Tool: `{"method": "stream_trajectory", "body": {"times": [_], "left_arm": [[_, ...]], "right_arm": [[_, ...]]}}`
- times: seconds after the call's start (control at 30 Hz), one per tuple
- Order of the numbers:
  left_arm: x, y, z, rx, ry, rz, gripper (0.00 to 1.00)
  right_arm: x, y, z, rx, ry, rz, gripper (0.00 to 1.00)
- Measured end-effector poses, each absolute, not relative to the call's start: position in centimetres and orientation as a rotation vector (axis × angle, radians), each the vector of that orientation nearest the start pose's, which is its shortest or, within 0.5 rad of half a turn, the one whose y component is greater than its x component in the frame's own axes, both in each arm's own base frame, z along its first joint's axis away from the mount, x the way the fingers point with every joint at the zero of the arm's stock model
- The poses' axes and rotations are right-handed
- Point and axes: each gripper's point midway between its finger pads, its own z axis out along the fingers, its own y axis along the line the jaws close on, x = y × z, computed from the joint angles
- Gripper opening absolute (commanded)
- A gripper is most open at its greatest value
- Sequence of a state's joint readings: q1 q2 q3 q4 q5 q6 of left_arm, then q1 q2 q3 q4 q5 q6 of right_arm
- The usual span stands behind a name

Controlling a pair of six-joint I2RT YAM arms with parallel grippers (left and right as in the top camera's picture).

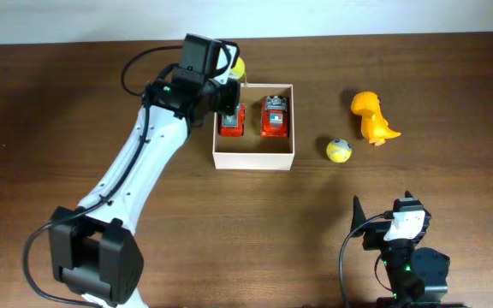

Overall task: Pack container
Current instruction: 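Lift the rattle drum and carry it over the box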

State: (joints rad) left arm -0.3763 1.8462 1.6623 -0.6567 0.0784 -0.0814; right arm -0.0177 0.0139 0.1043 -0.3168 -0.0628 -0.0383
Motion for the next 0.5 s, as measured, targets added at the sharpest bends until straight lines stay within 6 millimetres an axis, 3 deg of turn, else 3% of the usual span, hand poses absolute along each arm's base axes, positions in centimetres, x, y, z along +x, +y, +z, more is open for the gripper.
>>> {"method": "stream_trajectory", "body": {"times": [0.17,0.5], "left_arm": [[46.4,-21.2,19.5,0.401,2.401,-0.324,0.02],[47.3,-24.4,15.2,0.428,2.434,-0.352,0.02]], "right_arm": [[23.4,0.7,14.4,-0.064,1.796,0.016,0.99],[23.4,0.7,14.4,-0.063,1.796,0.016,0.99]]}}
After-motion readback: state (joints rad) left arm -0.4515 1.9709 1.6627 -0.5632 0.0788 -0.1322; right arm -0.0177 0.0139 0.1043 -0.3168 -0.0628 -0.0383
